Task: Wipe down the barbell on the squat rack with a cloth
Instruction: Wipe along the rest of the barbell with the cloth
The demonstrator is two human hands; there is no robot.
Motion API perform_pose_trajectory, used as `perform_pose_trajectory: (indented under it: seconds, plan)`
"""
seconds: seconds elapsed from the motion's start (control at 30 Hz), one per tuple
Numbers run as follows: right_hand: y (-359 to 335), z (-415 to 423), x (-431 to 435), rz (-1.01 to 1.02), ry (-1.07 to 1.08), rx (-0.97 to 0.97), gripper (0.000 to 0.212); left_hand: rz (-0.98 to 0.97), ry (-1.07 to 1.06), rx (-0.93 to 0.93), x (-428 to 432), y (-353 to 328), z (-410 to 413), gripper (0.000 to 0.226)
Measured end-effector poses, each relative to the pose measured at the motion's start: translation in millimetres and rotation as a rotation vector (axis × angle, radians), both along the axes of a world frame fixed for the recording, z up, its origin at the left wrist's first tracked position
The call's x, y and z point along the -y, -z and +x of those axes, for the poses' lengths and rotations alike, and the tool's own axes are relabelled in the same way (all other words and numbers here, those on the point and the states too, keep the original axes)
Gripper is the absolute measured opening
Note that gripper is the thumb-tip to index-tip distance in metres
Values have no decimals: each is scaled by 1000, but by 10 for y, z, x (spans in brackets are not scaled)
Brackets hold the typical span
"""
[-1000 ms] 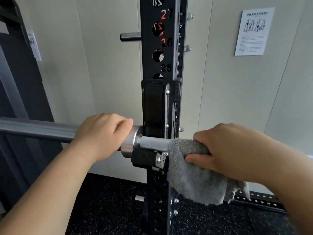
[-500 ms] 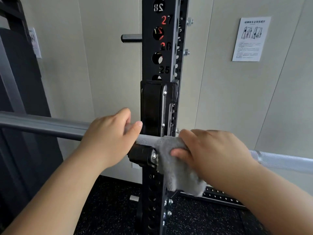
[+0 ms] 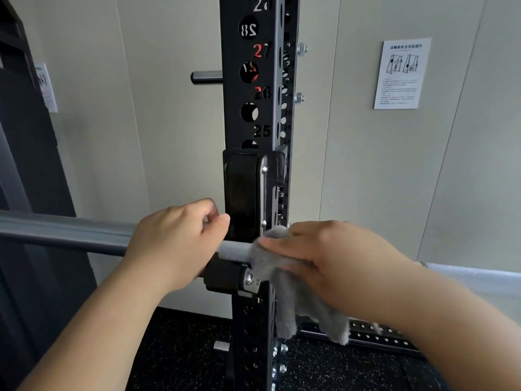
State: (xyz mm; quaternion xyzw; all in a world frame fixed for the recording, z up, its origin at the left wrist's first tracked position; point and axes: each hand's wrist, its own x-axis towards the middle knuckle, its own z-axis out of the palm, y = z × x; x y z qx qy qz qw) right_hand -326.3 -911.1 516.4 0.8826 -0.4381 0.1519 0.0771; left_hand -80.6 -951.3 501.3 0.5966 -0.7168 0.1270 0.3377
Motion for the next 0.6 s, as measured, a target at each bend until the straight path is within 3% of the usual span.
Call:
perform_pose_trajectory:
  seconds: [0.13, 0.37, 0.6]
  plan:
    - [97, 264, 82, -140, -48, -59, 52, 7, 4, -13, 5, -7, 4, 36]
    - [-130, -129, -76, 139, 26, 2, 40, 2, -20, -1, 9, 2, -2, 36]
    - [-38, 148, 90, 31, -36, -61, 49, 9, -20, -22, -16, -2, -1, 34]
